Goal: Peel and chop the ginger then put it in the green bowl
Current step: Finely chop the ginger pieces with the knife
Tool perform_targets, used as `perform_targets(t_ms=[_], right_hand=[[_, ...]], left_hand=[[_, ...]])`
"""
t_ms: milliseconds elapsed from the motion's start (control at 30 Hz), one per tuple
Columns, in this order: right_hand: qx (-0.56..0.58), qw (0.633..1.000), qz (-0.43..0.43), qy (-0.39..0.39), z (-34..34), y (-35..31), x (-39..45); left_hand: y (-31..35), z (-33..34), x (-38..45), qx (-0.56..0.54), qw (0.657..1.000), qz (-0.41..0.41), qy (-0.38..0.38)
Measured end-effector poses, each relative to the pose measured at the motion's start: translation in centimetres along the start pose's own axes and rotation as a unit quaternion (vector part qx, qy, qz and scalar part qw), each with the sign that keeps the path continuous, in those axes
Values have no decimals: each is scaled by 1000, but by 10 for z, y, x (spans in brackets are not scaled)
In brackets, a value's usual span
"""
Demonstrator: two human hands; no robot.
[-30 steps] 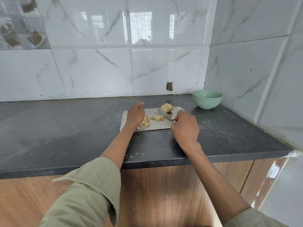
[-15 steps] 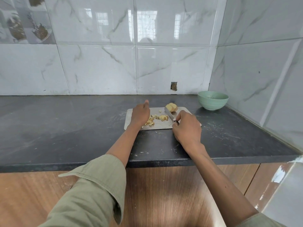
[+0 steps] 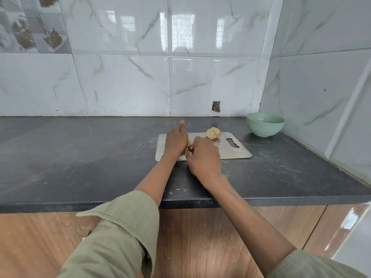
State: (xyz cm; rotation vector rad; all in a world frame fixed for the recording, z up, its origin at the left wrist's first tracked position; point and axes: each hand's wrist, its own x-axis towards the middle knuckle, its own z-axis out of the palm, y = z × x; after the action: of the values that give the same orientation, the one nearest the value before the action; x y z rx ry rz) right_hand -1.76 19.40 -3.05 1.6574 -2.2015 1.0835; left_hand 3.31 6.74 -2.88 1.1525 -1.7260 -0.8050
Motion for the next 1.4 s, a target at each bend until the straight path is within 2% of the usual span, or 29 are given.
perform_targets(t_ms=[200,400,700,867,1000,1167,1267,1400], right_hand=[[-25,999,-21,28,-3,8,3],[28,999,-16,40,-8,13,3],[25,1000,-16,7,-12,12,-2],[54,998,-8,43,-12,13,-3],[92,995,-1,47,-13,12,-2],[108,993,19,47,-12,12,-1],[115,992,15,49,-11,13,-1],[122,991,6,51,-10,13,-1]], left_hand=[[-1,-1,2,5,1000,-2,2],[1,-3,0,-7,1000,0,-4],[-2,-3,1,5,1000,-2,3],[-1,-2,1,24,1000,4,-9],[-4,3,1,89,995,31,-26],[1,4,-6,142,989,49,-3],[4,1,-7,144,987,68,30],[3,3,-5,123,990,63,24]])
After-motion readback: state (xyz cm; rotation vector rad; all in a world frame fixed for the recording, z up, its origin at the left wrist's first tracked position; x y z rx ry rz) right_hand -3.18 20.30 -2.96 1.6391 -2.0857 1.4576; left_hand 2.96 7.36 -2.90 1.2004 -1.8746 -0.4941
